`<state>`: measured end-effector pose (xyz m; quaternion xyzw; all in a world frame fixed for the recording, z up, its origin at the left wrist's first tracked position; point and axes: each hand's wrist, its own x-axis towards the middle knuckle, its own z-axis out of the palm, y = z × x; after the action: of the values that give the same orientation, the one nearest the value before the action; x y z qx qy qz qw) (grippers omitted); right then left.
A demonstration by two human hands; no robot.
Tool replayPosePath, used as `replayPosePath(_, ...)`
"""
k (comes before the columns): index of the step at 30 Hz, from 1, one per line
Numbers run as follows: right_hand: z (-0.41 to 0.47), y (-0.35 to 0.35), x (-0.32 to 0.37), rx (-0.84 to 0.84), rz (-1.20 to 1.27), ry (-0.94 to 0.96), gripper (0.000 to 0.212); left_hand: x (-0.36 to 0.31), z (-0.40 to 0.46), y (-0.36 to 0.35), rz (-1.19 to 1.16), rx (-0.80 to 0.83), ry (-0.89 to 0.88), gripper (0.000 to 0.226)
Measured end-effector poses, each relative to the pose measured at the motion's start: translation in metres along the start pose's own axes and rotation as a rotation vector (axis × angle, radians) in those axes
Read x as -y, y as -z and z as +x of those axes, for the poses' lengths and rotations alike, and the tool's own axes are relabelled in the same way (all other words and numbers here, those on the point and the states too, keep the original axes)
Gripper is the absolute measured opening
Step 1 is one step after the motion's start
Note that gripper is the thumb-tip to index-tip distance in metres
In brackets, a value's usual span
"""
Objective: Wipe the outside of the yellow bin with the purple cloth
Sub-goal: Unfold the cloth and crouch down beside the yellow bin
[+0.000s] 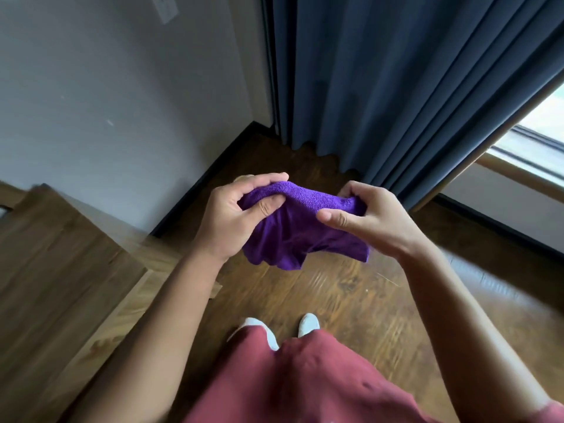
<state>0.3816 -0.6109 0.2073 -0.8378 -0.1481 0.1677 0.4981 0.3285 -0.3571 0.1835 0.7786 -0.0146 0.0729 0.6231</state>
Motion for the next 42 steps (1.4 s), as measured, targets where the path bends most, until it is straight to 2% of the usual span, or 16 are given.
replayPosePath(4, 0.025, 0.007, -0.005, 0.065, -0.109, 0.025, 0.055, 0.01, 0.019, 0.001, -0.03, 0.005, 0.06, 0.03)
replayPosePath(13, 0.086, -0.009, -0.01, 0.012, -0.176, 0.092, 0.048, 0.047, 0.083, 0.026, -0.034, 0.098, 0.11, 0.033)
replayPosePath(17, 0.118, -0.02, -0.015, -0.121, -0.122, 0.019, 0.04, 0.053, 0.125, 0.036, -0.126, 0.163, 0.134, 0.032)
replayPosePath(21, 0.146, -0.028, -0.015, -0.202, -0.017, -0.012, 0.017, 0.054, 0.167, 0.046, -0.161, 0.242, 0.15, 0.03)
replayPosePath(24, 0.163, -0.031, -0.013, -0.189, 0.026, 0.046, 0.028, 0.064, 0.191, 0.053, -0.169, 0.272, 0.144, 0.03)
replayPosePath(28, 0.185, -0.034, -0.016, -0.195, 0.068, 0.058, 0.028, 0.078, 0.213, 0.056, -0.149, 0.27, 0.162, 0.03)
replayPosePath(35, 0.218, -0.039, -0.068, -0.171, 0.082, 0.076, 0.024, 0.128, 0.23, 0.041, -0.108, 0.232, 0.115, 0.025)
replayPosePath(42, 0.243, -0.072, -0.161, -0.218, 0.112, 0.041, 0.017, 0.224, 0.228, 0.007, -0.061, 0.16, 0.123, 0.022)
